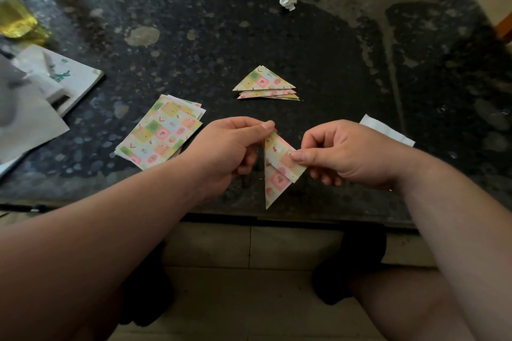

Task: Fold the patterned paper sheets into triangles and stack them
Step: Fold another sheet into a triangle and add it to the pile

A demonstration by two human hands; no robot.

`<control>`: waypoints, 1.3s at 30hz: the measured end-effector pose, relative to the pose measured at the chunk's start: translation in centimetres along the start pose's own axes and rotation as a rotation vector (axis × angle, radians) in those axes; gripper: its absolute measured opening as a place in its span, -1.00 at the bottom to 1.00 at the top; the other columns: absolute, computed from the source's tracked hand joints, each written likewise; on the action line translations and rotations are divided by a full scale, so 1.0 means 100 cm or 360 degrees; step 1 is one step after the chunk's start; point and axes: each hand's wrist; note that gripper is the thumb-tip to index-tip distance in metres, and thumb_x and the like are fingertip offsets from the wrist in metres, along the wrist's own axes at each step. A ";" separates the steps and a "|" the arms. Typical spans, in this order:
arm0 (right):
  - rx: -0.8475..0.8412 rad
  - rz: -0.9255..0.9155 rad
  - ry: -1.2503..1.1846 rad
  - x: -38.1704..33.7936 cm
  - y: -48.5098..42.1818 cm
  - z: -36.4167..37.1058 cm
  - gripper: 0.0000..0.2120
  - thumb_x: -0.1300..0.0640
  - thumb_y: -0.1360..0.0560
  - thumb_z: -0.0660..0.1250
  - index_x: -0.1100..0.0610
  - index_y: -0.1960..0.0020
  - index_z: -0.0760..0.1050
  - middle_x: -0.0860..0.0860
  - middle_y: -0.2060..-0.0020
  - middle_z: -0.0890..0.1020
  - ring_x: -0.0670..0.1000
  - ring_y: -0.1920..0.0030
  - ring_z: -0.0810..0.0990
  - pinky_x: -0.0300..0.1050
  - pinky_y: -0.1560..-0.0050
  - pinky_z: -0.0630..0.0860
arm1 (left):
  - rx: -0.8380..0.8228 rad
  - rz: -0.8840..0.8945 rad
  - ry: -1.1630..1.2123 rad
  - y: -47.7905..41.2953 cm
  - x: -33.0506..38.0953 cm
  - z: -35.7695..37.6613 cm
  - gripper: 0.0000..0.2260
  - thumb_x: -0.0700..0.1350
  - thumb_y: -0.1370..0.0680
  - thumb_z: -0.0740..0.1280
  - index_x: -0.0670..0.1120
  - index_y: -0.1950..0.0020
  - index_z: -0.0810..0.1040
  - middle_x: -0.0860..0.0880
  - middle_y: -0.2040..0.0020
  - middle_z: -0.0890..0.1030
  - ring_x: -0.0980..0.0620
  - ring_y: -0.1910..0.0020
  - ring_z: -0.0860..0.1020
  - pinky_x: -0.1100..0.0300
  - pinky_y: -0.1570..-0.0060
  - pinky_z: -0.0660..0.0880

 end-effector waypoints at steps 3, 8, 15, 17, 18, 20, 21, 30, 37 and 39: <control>0.0003 -0.0009 0.0022 0.000 0.001 0.000 -0.80 0.02 -0.57 0.42 0.14 0.12 0.62 -0.01 0.35 0.66 -0.08 0.39 0.55 -0.25 0.42 0.44 | 0.0039 0.0001 -0.0008 0.000 0.000 -0.001 -0.86 -0.10 -0.56 0.45 -0.10 0.17 0.70 -0.06 0.30 0.63 0.11 0.46 0.39 0.25 0.48 0.27; 0.0041 -0.0081 -0.0059 0.001 0.001 -0.001 -0.81 0.02 -0.53 0.44 0.14 -0.01 0.62 -0.03 0.32 0.69 -0.12 0.41 0.58 -0.28 0.45 0.43 | 0.0132 -0.0097 0.0139 -0.002 0.002 0.001 -0.87 -0.12 -0.56 0.45 -0.19 0.05 0.68 -0.05 0.32 0.59 0.10 0.45 0.43 0.24 0.47 0.33; 0.0280 -0.0325 0.0238 0.005 -0.001 0.011 -0.32 -0.16 -0.26 0.62 -0.20 -0.34 0.51 -0.14 -0.08 0.64 -0.13 -0.07 0.67 -0.19 -0.05 0.63 | 0.0189 -0.0303 0.0383 -0.002 0.006 0.004 -0.95 -0.14 -0.62 0.35 -0.10 0.00 0.59 0.03 0.44 0.45 0.13 0.51 0.38 0.31 0.54 0.30; 0.0446 -0.0347 0.0179 0.008 -0.007 0.016 -0.57 -0.03 -0.39 0.60 -0.13 -0.23 0.61 -0.12 -0.02 0.68 -0.13 -0.04 0.67 -0.21 -0.03 0.63 | 0.0165 -0.0321 0.0379 -0.001 0.006 0.005 -0.95 -0.14 -0.62 0.35 -0.10 0.00 0.58 0.04 0.46 0.45 0.13 0.52 0.40 0.31 0.55 0.31; 0.0493 -0.0342 0.0136 0.008 -0.009 0.017 -0.68 0.03 -0.45 0.57 -0.09 -0.18 0.65 -0.12 0.02 0.70 -0.13 -0.01 0.68 -0.25 0.04 0.63 | 0.0145 -0.0324 0.0379 -0.001 0.006 0.005 -0.95 -0.13 -0.62 0.35 -0.10 0.01 0.57 0.04 0.47 0.45 0.13 0.53 0.41 0.31 0.54 0.32; 0.0564 -0.0333 0.0072 0.008 -0.011 0.018 -0.83 0.12 -0.52 0.52 -0.03 -0.10 0.70 -0.17 0.12 0.73 -0.20 0.10 0.68 -0.38 0.25 0.54 | 0.0104 -0.0323 0.0385 0.000 0.006 0.005 -0.93 -0.11 -0.63 0.35 -0.10 -0.02 0.57 0.03 0.46 0.49 0.12 0.52 0.46 0.30 0.52 0.35; 0.0600 -0.0329 0.0045 0.009 -0.013 0.018 -0.86 0.16 -0.54 0.49 -0.01 -0.06 0.71 -0.19 0.18 0.72 -0.24 0.18 0.67 -0.42 0.32 0.48 | 0.0082 -0.0314 0.0389 0.002 0.006 0.005 -0.91 -0.09 -0.62 0.36 -0.10 -0.05 0.57 0.00 0.43 0.53 0.10 0.50 0.48 0.29 0.51 0.38; 0.0691 -0.0146 -0.0550 0.007 -0.017 0.014 -0.91 0.23 -0.57 0.44 0.12 0.06 0.71 0.01 0.32 0.73 -0.12 0.39 0.65 -0.32 0.50 0.41 | -0.0145 0.0091 0.0303 0.008 0.005 0.006 -0.74 -0.26 -0.58 0.24 -0.12 -0.25 0.56 -0.13 0.23 0.63 -0.06 0.34 0.57 0.16 0.40 0.46; 0.0475 0.0066 -0.0925 0.005 -0.012 0.009 -0.82 0.22 -0.63 0.31 0.22 -0.06 0.69 0.14 0.20 0.73 -0.06 0.40 0.63 -0.27 0.54 0.34 | -0.0113 0.0091 0.0009 0.007 0.003 0.007 -0.87 -0.21 -0.62 0.37 -0.11 0.12 0.65 -0.09 0.22 0.68 0.07 0.36 0.56 0.24 0.38 0.45; 0.0476 0.0032 -0.1007 0.005 -0.013 0.009 -0.81 0.23 -0.63 0.29 0.25 -0.09 0.67 0.16 0.16 0.73 -0.03 0.35 0.65 -0.24 0.51 0.36 | -0.0058 0.0060 0.0048 0.005 0.003 0.007 -0.87 -0.19 -0.62 0.37 -0.13 0.11 0.66 -0.09 0.22 0.67 0.08 0.37 0.55 0.24 0.38 0.44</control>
Point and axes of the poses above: each hand's wrist, its own y-axis away from the middle knuckle, its own z-axis out of the palm, x = y × z
